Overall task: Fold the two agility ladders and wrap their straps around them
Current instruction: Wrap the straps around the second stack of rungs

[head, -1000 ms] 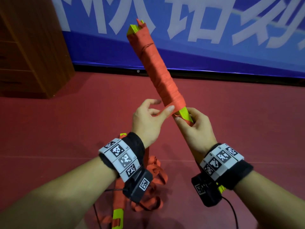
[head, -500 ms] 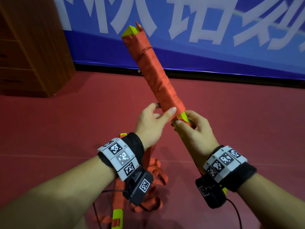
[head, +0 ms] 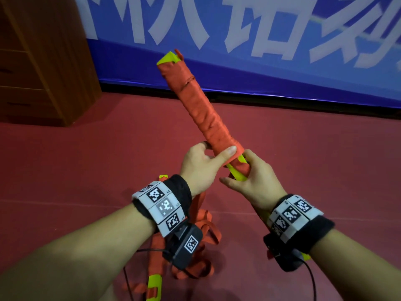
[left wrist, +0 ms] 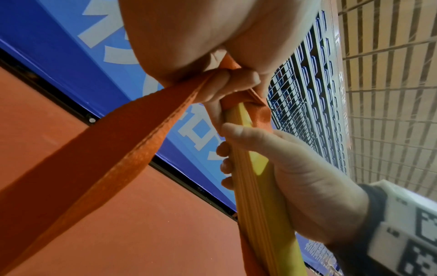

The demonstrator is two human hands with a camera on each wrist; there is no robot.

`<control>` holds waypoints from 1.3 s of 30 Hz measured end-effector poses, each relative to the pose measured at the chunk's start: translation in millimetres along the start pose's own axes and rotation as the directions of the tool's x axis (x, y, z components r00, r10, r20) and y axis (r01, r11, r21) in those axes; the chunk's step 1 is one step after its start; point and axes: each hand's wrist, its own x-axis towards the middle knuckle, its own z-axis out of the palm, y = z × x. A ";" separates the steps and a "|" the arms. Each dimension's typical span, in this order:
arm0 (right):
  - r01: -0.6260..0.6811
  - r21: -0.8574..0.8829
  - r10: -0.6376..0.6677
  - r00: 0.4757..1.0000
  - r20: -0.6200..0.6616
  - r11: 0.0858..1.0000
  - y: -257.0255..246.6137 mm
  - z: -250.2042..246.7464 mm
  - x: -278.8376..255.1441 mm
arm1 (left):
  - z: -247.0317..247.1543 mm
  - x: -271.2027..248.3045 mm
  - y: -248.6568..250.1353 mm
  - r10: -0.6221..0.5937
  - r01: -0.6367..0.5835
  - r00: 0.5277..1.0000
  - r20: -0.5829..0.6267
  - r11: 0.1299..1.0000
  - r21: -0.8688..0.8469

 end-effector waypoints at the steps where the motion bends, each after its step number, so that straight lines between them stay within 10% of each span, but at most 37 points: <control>1: -0.007 -0.038 0.006 1.000 -0.011 0.999 0.6 0.6 0.5 | 1.3 -0.5 -0.7 -0.006 0.006 1.000 -0.017 1.000 0.001; 18: 0.026 -0.226 -0.067 0.982 -0.176 0.974 0.6 -6.1 0.9 | 3.4 -2.2 -0.5 -0.074 0.077 0.990 -0.119 0.997 0.019; 25: -0.100 0.167 0.133 0.970 -0.205 0.981 10.3 -0.2 4.4 | 3.8 -2.8 3.7 -0.063 0.064 0.996 -0.055 0.998 0.012; 39: -0.058 0.471 0.135 0.982 -0.131 0.880 5.8 -4.3 1.4 | -0.8 -3.7 10.7 0.031 -0.026 0.996 -0.089 0.998 0.057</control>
